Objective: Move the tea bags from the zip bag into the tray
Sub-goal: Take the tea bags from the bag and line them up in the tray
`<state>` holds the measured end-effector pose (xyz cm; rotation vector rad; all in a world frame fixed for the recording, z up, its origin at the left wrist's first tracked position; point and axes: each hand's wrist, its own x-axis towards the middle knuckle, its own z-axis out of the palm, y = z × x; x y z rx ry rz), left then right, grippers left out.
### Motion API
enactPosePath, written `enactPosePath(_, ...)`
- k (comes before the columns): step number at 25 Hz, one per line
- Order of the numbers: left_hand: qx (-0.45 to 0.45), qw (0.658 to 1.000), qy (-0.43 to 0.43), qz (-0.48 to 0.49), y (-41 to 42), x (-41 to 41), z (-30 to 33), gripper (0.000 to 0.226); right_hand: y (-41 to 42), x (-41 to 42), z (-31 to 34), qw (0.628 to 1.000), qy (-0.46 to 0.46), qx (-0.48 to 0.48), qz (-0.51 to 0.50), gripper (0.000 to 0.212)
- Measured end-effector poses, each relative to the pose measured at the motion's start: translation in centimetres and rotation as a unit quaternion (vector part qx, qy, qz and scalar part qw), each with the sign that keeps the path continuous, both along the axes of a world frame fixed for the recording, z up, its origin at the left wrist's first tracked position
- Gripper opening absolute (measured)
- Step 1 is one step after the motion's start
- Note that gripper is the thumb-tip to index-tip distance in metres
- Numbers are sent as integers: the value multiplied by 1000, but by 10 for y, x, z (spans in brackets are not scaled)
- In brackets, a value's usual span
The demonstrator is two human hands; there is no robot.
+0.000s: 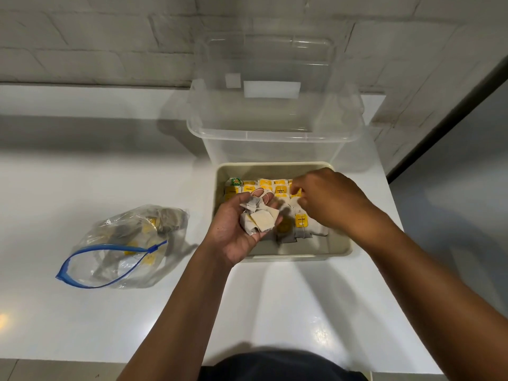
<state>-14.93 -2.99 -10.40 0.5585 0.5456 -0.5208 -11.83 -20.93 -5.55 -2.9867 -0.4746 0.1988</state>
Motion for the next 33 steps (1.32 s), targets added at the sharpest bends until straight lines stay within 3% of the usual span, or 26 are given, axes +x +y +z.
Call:
enactPosePath(2,-8,1000,3,10,0,-1,1,34,0,-7,11,983,54,166,49,27)
enactPosePath(4,2,1000,3,13,0,-1,3,30,7,-19,11,964,94,224,106,32)
enactPosePath(8,20,1000,2,-2,2,-4,8,27,15,-24,-14,966,66,202,148,32)
enactPosePath(13,78,996,-22,-48,6,-9,15,26,18,-16,-11,952,30,270,140,9)
enactPosePath(19,129,988,-25,-77,8,-14,19,18,25,-11,2,939,49,326,102,5)
enactPosePath(26,242,965,-54,-89,10,-19,25,19,28,-13,1,930,70,351,79,10)
enactPosePath(30,366,922,-99,-76,27,-24,30,20,25,-11,2,916,95,388,30,10)
enactPosePath(33,401,906,-119,-68,42,-26,34,17,26,-7,-11,919,130,373,1,11)
